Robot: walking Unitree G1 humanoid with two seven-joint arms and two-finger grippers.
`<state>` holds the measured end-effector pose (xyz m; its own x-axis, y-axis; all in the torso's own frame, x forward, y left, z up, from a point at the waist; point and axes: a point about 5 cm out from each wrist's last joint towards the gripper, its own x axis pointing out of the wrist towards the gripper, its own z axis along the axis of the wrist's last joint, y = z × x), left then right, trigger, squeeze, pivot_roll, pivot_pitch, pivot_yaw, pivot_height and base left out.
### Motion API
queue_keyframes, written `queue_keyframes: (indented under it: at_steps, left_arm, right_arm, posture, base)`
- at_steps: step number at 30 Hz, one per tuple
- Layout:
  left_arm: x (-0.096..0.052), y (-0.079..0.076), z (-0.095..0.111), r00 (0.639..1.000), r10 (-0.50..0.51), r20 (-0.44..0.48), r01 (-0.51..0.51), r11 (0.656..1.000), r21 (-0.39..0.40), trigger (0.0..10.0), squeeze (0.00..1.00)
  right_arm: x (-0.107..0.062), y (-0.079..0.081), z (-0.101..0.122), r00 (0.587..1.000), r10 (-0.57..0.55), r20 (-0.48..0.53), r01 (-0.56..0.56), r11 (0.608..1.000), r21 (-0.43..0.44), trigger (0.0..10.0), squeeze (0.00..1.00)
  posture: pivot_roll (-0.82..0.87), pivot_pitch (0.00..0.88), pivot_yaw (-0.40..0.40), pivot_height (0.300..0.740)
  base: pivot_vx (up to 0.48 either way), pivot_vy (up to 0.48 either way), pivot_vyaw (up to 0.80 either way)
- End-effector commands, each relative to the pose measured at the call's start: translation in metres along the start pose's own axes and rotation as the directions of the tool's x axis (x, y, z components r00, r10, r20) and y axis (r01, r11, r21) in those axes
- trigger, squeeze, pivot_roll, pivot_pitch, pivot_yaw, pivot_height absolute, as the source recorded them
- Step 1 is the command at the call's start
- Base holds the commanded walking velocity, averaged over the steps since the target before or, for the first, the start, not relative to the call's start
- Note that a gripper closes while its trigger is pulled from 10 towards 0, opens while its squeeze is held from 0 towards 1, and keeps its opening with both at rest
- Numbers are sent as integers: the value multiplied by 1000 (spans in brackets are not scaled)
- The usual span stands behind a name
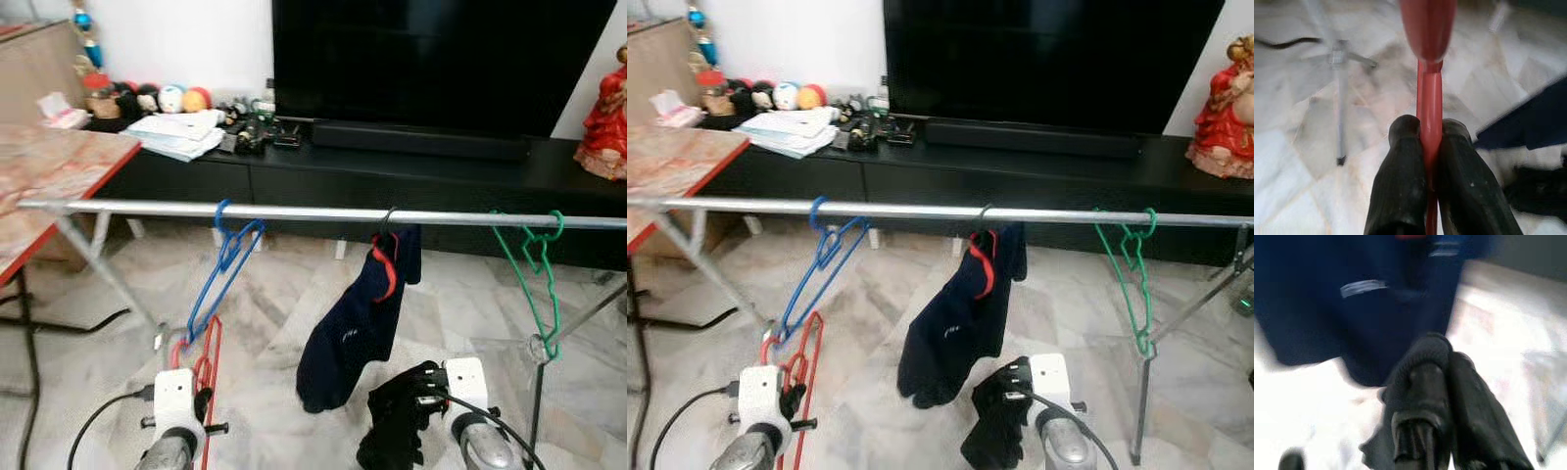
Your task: Hang hanger
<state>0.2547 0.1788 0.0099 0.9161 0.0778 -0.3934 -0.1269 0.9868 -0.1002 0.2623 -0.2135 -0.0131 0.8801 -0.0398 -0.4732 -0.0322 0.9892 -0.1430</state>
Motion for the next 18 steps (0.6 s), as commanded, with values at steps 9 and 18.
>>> queue_keyframes:
  at_steps: [9, 18]
  left_arm:
    - [-7, 11, -12, 998, 34, -46, -34, 999, 4, 10000, 0]
    - [-7, 13, -11, 998, 41, -49, -41, 999, 17, 10000, 0]
  right_arm:
    - [7, 8, 21, 998, 19, 58, -20, 1000, 4, 10000, 0]
    - [7, 5, 20, 999, 13, 45, -13, 1000, 0, 10000, 0]
  posture:
    - [-94, 0, 47, 740]
    - [-94, 0, 47, 740]
  base:
    - [-386, 0, 0]
    - [-214, 0, 0]
